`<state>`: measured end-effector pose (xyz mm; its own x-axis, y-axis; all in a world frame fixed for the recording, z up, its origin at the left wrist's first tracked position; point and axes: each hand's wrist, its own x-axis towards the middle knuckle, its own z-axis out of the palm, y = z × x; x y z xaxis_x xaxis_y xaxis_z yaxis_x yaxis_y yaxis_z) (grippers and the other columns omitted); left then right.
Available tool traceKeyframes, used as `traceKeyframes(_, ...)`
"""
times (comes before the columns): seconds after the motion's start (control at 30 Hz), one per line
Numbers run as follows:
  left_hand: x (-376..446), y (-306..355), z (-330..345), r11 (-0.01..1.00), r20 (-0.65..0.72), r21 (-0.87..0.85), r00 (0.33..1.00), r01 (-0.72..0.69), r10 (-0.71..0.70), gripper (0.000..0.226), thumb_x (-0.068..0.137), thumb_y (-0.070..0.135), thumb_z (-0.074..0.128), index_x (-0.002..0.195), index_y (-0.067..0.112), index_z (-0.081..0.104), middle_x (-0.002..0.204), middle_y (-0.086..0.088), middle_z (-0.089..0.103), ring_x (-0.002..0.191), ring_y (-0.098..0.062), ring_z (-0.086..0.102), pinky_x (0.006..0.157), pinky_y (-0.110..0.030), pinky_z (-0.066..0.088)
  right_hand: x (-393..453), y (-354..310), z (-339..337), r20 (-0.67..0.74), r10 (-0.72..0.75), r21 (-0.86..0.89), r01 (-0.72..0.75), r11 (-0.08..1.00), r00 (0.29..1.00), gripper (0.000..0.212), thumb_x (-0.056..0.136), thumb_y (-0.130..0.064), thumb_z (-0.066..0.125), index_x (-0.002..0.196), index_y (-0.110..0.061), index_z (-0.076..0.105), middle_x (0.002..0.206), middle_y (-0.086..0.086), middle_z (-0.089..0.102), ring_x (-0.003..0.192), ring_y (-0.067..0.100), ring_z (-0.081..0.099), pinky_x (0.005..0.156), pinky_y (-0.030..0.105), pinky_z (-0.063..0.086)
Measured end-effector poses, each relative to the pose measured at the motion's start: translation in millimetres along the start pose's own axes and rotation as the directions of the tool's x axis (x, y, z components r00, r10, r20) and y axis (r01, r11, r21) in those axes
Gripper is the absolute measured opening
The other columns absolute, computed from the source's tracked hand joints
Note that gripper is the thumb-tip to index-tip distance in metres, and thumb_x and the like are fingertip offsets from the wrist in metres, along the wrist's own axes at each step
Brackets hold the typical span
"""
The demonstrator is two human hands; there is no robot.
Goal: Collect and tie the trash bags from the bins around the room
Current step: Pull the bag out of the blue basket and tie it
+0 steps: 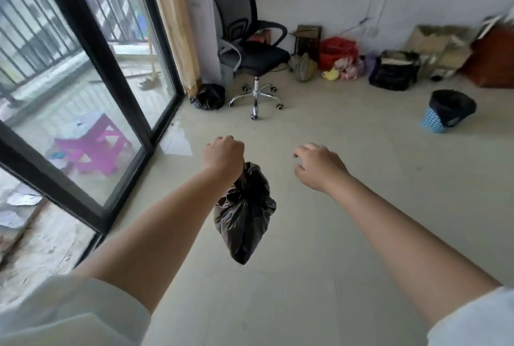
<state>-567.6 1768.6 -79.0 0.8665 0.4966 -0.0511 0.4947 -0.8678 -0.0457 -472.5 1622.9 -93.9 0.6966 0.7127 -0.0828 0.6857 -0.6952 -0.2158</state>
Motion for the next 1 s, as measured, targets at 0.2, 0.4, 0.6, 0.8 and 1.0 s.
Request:
traceKeyframes(0.2, 99.6, 118.4, -24.3, 0.985, 0.009, -0.08, 0.988, -0.156, 0.157, 0.026, 0.094, 0.01, 0.045, 0.114, 0.003, 0.059, 0.119, -0.015, 0.059, 0.111, -0.032, 0.055, 0.084, -0.036, 0.046, 39.5, 107.0, -47.4, -0.08, 0.169, 0.036, -0.167, 0.985, 0.982, 0.039, 0.092, -0.023, 0.04, 0.129, -0.01, 0.046, 0.137, 0.011, 0.046, 0.126, 0.03, 0.042, 0.096, 0.036, 0.039)
traceKeyframes(0.4, 204.2, 235.7, -29.5, 0.921, 0.058, -0.17, 0.929, -0.352, 0.365, 0.029, 0.097, 0.019, 0.043, 0.117, 0.003, 0.055, 0.122, -0.014, 0.056, 0.116, -0.032, 0.052, 0.085, -0.038, 0.045, 107.0, 235.8, -90.1, -0.054, 0.312, -0.029, -0.313, 0.949, 0.949, 0.039, 0.093, -0.025, 0.039, 0.129, -0.011, 0.044, 0.137, 0.01, 0.045, 0.126, 0.03, 0.04, 0.095, 0.037, 0.037)
traceKeyframes(0.6, 312.0, 351.5, -40.6, 0.85, 0.097, -0.161, 0.849, -0.502, 0.52, 0.029, 0.098, 0.02, 0.039, 0.119, 0.005, 0.052, 0.122, -0.014, 0.054, 0.117, -0.03, 0.049, 0.083, -0.037, 0.044, 170.4, 367.2, -132.5, -0.073, 0.445, -0.02, -0.447, 0.894, 0.893, 0.035, 0.093, -0.022, 0.04, 0.124, -0.008, 0.047, 0.132, 0.011, 0.048, 0.121, 0.031, 0.043, 0.093, 0.038, 0.039)
traceKeyframes(0.8, 434.5, 473.7, -42.7, 0.825, 0.107, -0.115, 0.819, -0.553, 0.564, 0.03, 0.099, 0.02, 0.038, 0.121, 0.005, 0.051, 0.123, -0.012, 0.053, 0.118, -0.027, 0.048, 0.086, -0.036, 0.044, 240.1, 512.2, -155.3, -0.054, 0.504, -0.013, -0.505, 0.863, 0.862, 0.037, 0.092, -0.026, 0.042, 0.124, -0.008, 0.047, 0.131, 0.011, 0.048, 0.121, 0.03, 0.043, 0.092, 0.038, 0.039)
traceKeyframes(1.0, 575.4, 601.6, -54.0, 0.856, 0.125, -0.059, 0.847, -0.514, 0.517, 0.03, 0.099, 0.02, 0.039, 0.122, 0.005, 0.05, 0.124, -0.011, 0.053, 0.118, -0.027, 0.049, 0.088, -0.035, 0.046, 332.0, 678.1, -194.8, -0.036, 0.485, -0.017, -0.486, 0.874, 0.874, 0.037, 0.094, -0.025, 0.04, 0.126, -0.007, 0.046, 0.134, 0.012, 0.046, 0.123, 0.03, 0.041, 0.094, 0.04, 0.038)
